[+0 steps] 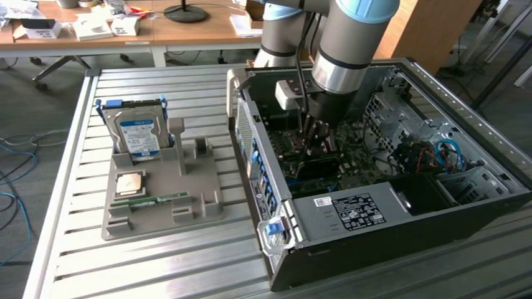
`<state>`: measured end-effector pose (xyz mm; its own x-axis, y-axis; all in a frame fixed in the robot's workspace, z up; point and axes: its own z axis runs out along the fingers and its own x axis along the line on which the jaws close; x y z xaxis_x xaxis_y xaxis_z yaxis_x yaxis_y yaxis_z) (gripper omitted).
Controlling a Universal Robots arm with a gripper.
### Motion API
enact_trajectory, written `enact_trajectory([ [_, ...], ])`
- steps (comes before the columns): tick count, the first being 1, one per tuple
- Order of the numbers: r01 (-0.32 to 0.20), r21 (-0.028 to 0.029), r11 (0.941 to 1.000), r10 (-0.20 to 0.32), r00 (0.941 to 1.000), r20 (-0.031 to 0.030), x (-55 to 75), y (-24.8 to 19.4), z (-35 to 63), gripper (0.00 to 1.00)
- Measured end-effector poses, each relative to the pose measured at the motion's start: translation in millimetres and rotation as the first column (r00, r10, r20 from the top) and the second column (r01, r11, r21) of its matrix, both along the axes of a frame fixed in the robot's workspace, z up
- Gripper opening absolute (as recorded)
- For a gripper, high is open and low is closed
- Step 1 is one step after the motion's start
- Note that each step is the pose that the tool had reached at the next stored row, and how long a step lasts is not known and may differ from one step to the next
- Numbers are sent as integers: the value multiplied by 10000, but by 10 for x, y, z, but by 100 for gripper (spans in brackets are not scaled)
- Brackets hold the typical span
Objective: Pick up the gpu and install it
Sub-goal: 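Press down on the gpu until it lock into place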
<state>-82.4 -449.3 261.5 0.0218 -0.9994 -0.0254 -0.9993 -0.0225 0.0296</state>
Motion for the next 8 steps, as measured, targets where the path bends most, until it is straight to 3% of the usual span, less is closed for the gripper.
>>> enact_trajectory([
  [8, -4, 37, 10000, 3, 10000, 58, -10, 0, 1, 11],
])
